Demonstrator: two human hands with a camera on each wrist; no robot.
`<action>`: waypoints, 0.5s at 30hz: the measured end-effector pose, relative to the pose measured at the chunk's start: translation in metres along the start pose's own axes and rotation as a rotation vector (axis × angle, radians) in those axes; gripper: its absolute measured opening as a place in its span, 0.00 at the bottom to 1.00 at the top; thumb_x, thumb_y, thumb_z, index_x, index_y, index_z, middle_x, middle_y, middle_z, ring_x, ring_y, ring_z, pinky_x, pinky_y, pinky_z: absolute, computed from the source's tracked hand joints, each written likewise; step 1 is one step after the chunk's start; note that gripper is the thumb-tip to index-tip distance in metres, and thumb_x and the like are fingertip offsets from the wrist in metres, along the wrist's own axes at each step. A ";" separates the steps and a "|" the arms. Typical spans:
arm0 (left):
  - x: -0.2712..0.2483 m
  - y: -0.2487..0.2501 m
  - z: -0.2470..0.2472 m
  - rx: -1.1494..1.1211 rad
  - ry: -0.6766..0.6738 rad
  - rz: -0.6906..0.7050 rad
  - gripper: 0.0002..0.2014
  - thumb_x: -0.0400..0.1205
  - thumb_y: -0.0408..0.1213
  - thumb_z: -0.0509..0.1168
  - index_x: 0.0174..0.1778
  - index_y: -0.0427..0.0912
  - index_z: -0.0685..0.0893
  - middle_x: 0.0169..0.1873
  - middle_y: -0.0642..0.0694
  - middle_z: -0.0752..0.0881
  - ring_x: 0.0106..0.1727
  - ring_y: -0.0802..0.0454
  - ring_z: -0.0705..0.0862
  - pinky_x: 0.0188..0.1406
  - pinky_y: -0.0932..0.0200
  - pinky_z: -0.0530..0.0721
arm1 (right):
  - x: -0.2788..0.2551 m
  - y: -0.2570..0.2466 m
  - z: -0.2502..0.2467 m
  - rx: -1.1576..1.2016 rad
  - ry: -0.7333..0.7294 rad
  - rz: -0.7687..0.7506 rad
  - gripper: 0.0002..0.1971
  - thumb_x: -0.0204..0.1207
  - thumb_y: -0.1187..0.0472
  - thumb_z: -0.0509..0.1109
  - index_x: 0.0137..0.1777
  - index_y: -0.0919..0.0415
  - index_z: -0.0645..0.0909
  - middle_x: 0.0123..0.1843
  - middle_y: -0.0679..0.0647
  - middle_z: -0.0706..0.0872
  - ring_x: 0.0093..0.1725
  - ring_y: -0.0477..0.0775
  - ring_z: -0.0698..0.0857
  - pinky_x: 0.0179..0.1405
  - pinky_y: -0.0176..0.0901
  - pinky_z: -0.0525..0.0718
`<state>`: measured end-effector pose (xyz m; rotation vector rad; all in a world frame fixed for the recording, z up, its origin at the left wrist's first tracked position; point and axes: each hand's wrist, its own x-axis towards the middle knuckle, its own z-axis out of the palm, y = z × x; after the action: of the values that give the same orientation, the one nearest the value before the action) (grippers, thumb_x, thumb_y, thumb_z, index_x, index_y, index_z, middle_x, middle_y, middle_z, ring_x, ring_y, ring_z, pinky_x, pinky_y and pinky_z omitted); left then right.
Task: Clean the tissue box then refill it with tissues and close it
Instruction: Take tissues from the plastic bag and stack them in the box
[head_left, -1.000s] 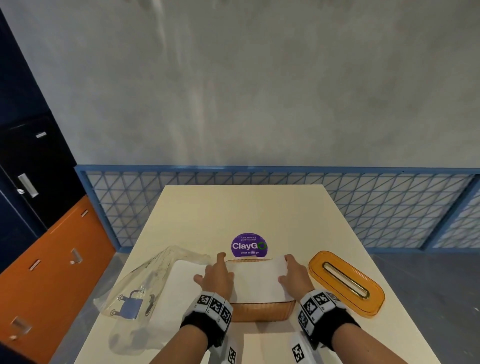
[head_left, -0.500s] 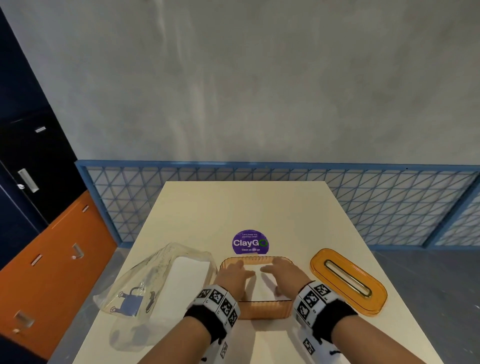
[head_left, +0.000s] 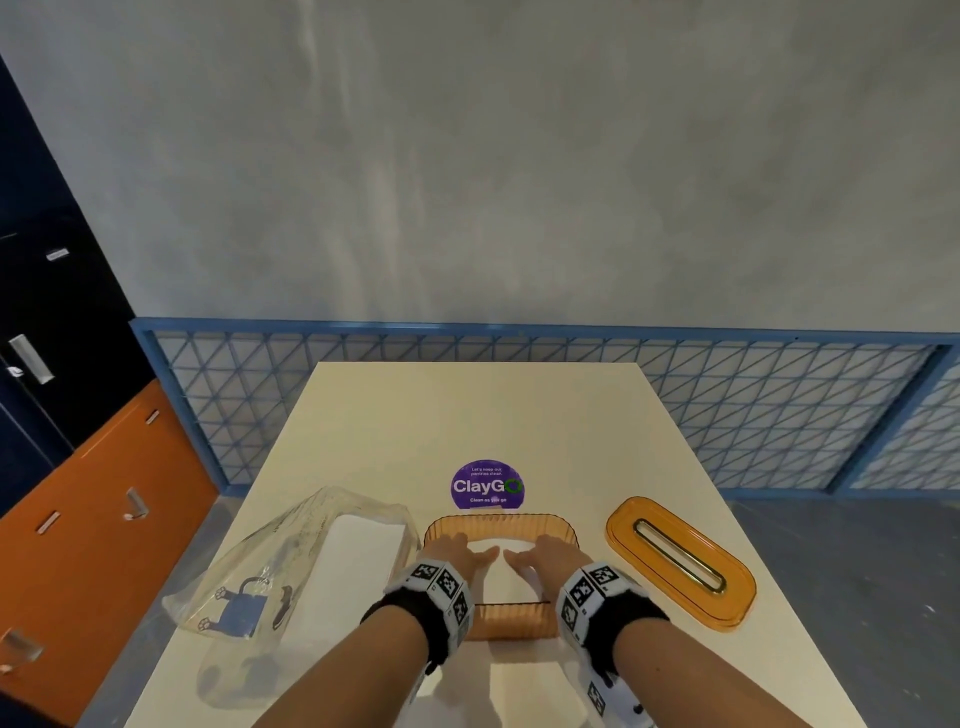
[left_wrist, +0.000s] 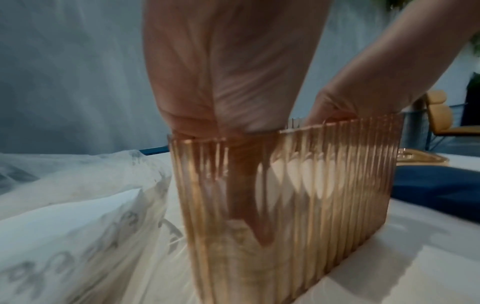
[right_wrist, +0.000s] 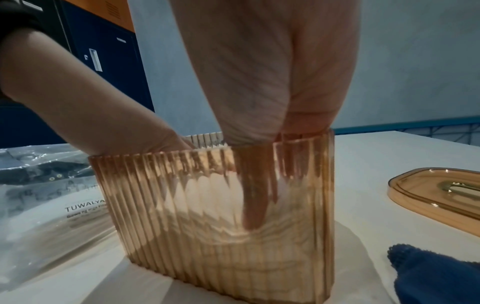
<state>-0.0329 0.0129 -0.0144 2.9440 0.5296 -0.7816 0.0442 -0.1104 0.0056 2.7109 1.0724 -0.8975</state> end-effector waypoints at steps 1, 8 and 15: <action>-0.005 0.001 -0.003 0.045 0.038 0.020 0.24 0.87 0.48 0.50 0.81 0.50 0.62 0.77 0.38 0.66 0.79 0.38 0.63 0.77 0.46 0.63 | -0.002 0.002 -0.002 0.004 0.003 -0.024 0.23 0.86 0.51 0.51 0.79 0.53 0.66 0.79 0.61 0.68 0.77 0.62 0.70 0.76 0.49 0.68; -0.022 -0.042 0.000 -0.320 0.550 -0.051 0.18 0.85 0.38 0.57 0.70 0.52 0.76 0.65 0.48 0.78 0.69 0.47 0.72 0.62 0.52 0.74 | -0.007 0.035 -0.011 0.136 0.441 -0.134 0.20 0.80 0.61 0.64 0.72 0.52 0.74 0.67 0.54 0.78 0.69 0.54 0.75 0.65 0.43 0.73; -0.023 -0.081 0.063 -0.461 0.282 -0.518 0.21 0.85 0.48 0.55 0.72 0.43 0.67 0.73 0.42 0.66 0.74 0.44 0.67 0.69 0.50 0.74 | 0.005 0.052 0.010 0.453 0.291 0.016 0.28 0.84 0.69 0.53 0.82 0.49 0.56 0.67 0.64 0.81 0.64 0.60 0.81 0.43 0.30 0.74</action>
<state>-0.1091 0.0733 -0.0547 2.5051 1.3231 -0.2062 0.0760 -0.1497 -0.0121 3.3029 0.9869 -0.8472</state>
